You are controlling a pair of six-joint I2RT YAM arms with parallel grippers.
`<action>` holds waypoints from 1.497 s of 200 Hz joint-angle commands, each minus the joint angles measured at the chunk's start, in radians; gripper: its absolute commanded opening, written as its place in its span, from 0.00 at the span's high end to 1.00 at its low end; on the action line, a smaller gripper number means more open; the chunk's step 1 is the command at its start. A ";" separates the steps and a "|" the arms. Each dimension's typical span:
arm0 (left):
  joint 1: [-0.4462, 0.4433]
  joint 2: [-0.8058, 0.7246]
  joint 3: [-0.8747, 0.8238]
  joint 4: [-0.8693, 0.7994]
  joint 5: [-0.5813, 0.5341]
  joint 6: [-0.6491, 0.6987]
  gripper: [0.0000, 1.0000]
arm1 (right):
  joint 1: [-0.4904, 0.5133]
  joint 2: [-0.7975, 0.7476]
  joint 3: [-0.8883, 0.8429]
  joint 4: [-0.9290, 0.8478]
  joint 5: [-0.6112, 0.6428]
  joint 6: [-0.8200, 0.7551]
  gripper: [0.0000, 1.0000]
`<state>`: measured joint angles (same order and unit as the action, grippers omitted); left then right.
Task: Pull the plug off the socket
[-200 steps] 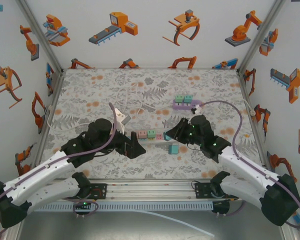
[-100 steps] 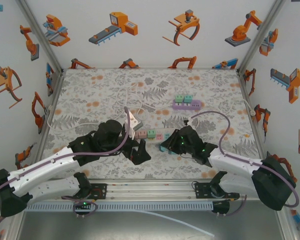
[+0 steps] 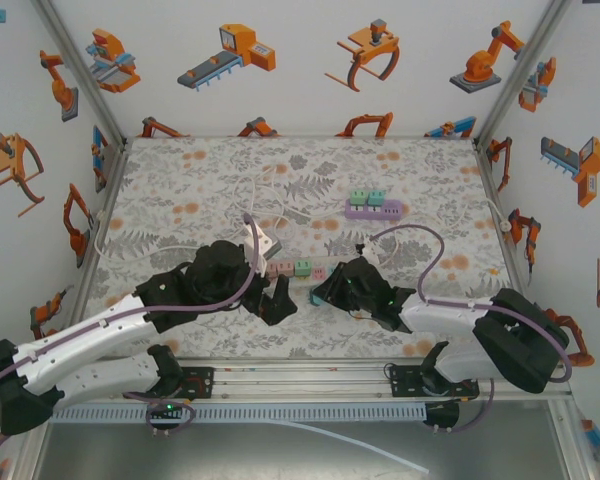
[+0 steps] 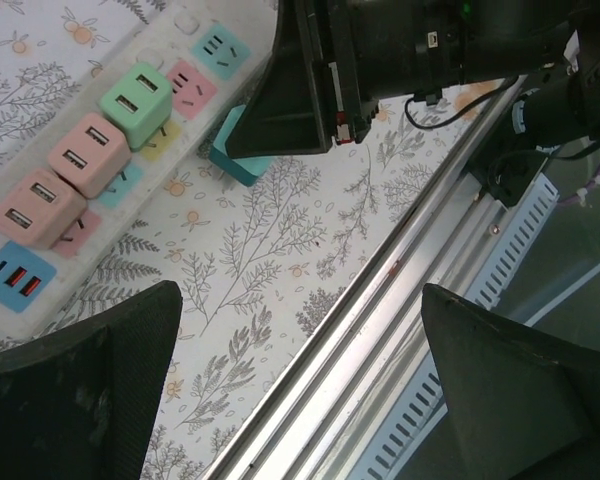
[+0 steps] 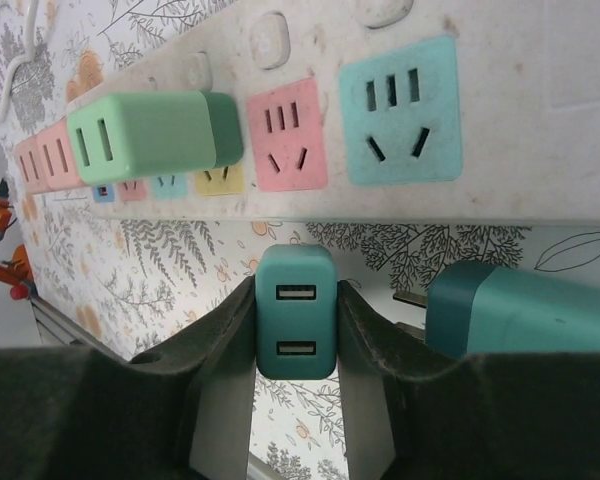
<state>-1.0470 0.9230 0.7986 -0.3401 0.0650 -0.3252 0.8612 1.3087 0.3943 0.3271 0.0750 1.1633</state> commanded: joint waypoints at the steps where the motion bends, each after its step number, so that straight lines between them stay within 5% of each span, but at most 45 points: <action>1: -0.006 -0.015 0.006 -0.013 -0.036 0.000 0.03 | 0.008 -0.007 -0.009 -0.005 0.057 0.013 0.60; 34: -0.005 -0.008 0.008 -0.006 -0.042 -0.001 0.03 | 0.009 -0.035 -0.031 -0.014 0.072 0.016 0.50; 114: -0.007 -0.013 -0.001 -0.001 -0.059 -0.008 0.03 | 0.009 -0.186 -0.045 -0.148 0.135 0.010 0.49; 189: -0.006 -0.071 -0.031 0.005 -0.165 -0.042 0.03 | 0.008 -0.501 0.007 -0.380 0.286 -0.145 0.49; 257: -0.004 -0.204 -0.106 -0.053 -0.469 -0.156 0.03 | 0.008 -0.645 0.009 -0.109 0.423 -0.761 0.49; 299: 0.023 -0.259 -0.152 -0.154 -0.677 -0.286 0.03 | 0.008 -0.559 -0.019 0.190 0.201 -1.325 0.47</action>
<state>-1.0424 0.6895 0.6739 -0.4061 -0.4351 -0.5011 0.8619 0.7029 0.3729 0.2909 0.4046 0.2783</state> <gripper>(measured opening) 0.973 0.517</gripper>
